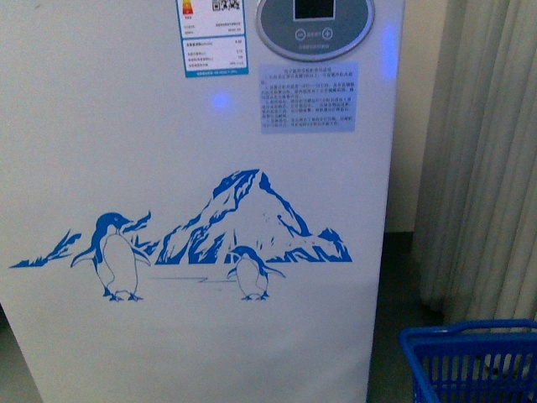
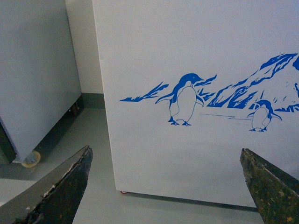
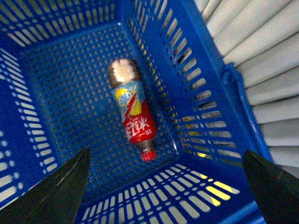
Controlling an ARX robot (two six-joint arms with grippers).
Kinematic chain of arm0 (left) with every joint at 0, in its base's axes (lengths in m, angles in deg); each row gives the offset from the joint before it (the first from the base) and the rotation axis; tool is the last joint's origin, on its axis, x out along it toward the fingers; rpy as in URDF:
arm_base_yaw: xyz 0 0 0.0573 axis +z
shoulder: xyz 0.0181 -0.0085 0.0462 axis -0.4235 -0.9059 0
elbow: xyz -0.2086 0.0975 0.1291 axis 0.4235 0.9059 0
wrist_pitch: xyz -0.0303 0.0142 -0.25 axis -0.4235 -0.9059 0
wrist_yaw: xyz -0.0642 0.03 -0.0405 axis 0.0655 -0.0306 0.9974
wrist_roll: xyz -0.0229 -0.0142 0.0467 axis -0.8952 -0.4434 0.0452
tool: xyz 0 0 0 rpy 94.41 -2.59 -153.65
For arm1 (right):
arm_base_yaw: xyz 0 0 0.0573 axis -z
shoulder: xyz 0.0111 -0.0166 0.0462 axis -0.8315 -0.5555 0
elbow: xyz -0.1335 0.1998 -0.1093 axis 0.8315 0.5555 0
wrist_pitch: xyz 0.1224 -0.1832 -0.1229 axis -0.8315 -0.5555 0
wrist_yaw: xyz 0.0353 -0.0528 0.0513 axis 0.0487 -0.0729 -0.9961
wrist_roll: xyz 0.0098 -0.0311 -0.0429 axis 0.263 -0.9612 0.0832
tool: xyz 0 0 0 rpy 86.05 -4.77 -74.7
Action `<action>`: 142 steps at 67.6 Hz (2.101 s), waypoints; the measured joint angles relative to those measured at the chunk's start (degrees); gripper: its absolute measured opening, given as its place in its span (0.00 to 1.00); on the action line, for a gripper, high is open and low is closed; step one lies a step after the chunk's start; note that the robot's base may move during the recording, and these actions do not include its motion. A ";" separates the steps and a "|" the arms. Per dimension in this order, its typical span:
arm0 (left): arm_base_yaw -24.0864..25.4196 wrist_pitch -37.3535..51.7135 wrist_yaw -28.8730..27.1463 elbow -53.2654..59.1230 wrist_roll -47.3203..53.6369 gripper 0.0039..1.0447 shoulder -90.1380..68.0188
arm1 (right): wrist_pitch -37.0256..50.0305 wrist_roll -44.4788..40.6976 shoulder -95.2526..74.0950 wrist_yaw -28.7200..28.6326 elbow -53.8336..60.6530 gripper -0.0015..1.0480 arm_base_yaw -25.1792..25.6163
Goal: Put drink in fridge
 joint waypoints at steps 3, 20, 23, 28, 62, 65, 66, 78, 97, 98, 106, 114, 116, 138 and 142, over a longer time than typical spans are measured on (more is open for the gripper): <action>0.00 0.00 0.00 0.00 0.00 0.92 0.00 | 7.72 -0.87 -11.39 -0.11 -2.03 0.93 1.31; 0.00 0.00 0.00 0.00 0.00 0.92 0.00 | 24.35 -1.62 -55.41 -1.97 -15.89 0.93 3.52; 0.00 0.00 0.00 0.00 0.00 0.92 0.00 | 24.17 -1.64 -60.19 -2.73 -18.25 0.93 3.52; 0.00 0.00 0.00 0.00 0.00 0.92 0.00 | 24.17 -1.84 -67.30 -2.78 -22.60 0.93 3.52; 0.00 0.00 0.00 0.00 0.00 0.92 0.00 | 18.49 -6.10 -90.64 -0.79 -46.88 0.93 7.23; 0.00 0.00 0.00 0.00 0.00 0.92 0.00 | 18.01 -6.54 -91.58 -0.79 -48.09 0.93 7.43; 0.00 0.00 0.00 0.00 0.00 0.92 0.00 | 17.75 -6.78 -92.13 -0.83 -48.78 0.93 7.56; 0.00 0.00 0.00 0.00 0.00 0.92 0.00 | 16.66 -6.71 -93.44 -2.08 -50.80 0.83 7.65; 0.00 0.00 0.00 0.00 0.00 0.92 0.00 | 17.79 -4.33 -89.22 -5.81 -46.71 0.52 5.79; 0.00 0.00 0.00 0.00 0.00 0.92 0.00 | 17.86 -4.13 -88.70 -6.03 -46.25 0.51 5.66; 0.00 0.00 0.00 0.00 0.00 0.92 0.00 | 18.75 -2.89 -82.58 -8.20 -41.03 0.44 4.09; 0.00 0.00 0.00 0.00 0.00 0.92 0.00 | 20.22 -1.18 -69.96 -11.32 -32.83 0.42 1.49; 0.00 0.00 0.00 0.00 0.00 0.92 0.00 | 19.65 -0.33 -63.63 -13.09 -29.62 0.41 0.52; 0.00 0.00 0.00 0.00 0.00 0.92 0.00 | -8.94 6.21 3.54 -22.93 -24.09 0.41 -6.40; 0.00 0.00 0.00 0.00 0.00 0.92 0.00 | -13.35 7.28 14.25 -22.38 -27.26 0.41 -7.30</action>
